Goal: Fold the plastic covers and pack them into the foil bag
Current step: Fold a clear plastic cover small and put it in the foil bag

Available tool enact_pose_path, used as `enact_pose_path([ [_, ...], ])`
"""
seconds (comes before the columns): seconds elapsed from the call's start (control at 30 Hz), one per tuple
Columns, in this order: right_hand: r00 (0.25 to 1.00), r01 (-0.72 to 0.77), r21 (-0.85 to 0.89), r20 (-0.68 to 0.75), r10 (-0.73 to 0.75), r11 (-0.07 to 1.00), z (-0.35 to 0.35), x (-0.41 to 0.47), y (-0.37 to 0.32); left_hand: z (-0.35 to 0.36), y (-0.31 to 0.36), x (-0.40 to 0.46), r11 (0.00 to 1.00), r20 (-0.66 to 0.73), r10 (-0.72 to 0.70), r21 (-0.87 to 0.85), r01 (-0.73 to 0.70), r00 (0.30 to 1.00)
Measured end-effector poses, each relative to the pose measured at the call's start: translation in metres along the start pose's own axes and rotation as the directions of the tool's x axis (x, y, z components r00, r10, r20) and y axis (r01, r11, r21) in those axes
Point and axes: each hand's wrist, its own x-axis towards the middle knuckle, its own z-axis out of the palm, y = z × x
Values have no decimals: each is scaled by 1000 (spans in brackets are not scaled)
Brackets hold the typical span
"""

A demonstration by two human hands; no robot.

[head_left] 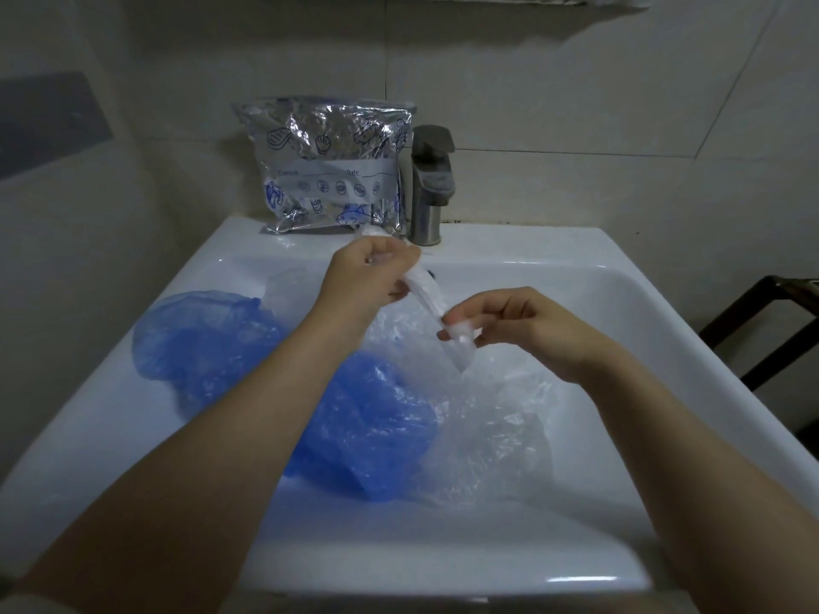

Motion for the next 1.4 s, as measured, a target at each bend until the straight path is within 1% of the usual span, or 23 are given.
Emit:
enact_pose_path([
  [0.03, 1000, 12, 12, -16, -12, 1000, 0, 0, 0, 1, -2, 0, 999, -35, 41, 5, -41, 999],
  [0.1, 997, 43, 35, -61, -41, 998, 1, 0, -2, 3, -2, -1, 991, -123, 115, -51, -122, 986],
  [0.17, 992, 80, 56, -100, -74, 995, 3, 1, -4, 5, 0, -3, 978, -181, 142, -128, -167, 973],
  [0.2, 988, 95, 60, -125, -87, 994, 4, 2, -5, 6, 1, -3, 974, -201, 151, -135, -180, 968],
  [0.3, 976, 97, 84, -203, -79, 992, 7, 3, -7, 10, 2, -7, 977, -215, 185, -64, -203, 959],
  [0.37, 971, 70, 124, -237, -39, 990, 7, 5, -5, 12, 2, -8, 979, -173, 184, -59, -197, 968],
  [0.47, 967, 12, 148, -254, 26, 989, 8, 6, -3, 13, 4, -11, 983, -60, 157, -88, -162, 986],
  [0.6, 973, -42, 100, -223, 63, 994, 12, 6, -5, 14, 6, -16, 988, 63, 149, 21, -151, 987],
  [0.7, 963, -61, 95, -254, 84, 994, 15, 7, -5, 16, 5, -19, 987, 143, 145, 53, -154, 979],
  [0.83, 950, 7, 155, -309, 42, 988, 16, 6, -8, 16, 3, -20, 987, 189, 151, 35, -160, 970],
  [0.93, 946, 63, 154, -325, -10, 986, 17, 7, -9, 15, 3, -19, 982, 157, 173, 54, -183, 972],
  [1.03, 954, 123, 129, -289, -82, 984, 19, 7, -9, 12, -1, -13, 983, 98, 167, 65, -174, 981],
  [1.1, 959, 164, 82, -246, -140, 983, 17, 5, -9, 11, -2, -10, 990, 85, 135, 27, -138, 987],
  [1.13, 956, 201, -1, -218, -196, 980, 15, 4, -9, 10, -3, -9, 993, 89, 116, -17, -115, 989],
  [1.2, 941, 270, -257, -131, -310, 928, 11, 1, -10, 9, -1, -8, 992, 117, 83, -103, -71, 990],
  [1.23, 933, 291, -351, -104, -346, 890, 9, 1, -11, 9, -1, -8, 991, 132, 70, -122, -54, 989],
  [1.27, 924, 300, -398, -104, -368, 867, 8, 2, -10, 9, -1, -8, 991, 141, 64, -126, -46, 988],
  [1.4, 909, 264, -351, -221, -353, 898, 7, 5, -6, 11, -2, -11, 996, 161, 67, -68, -57, 985],
])
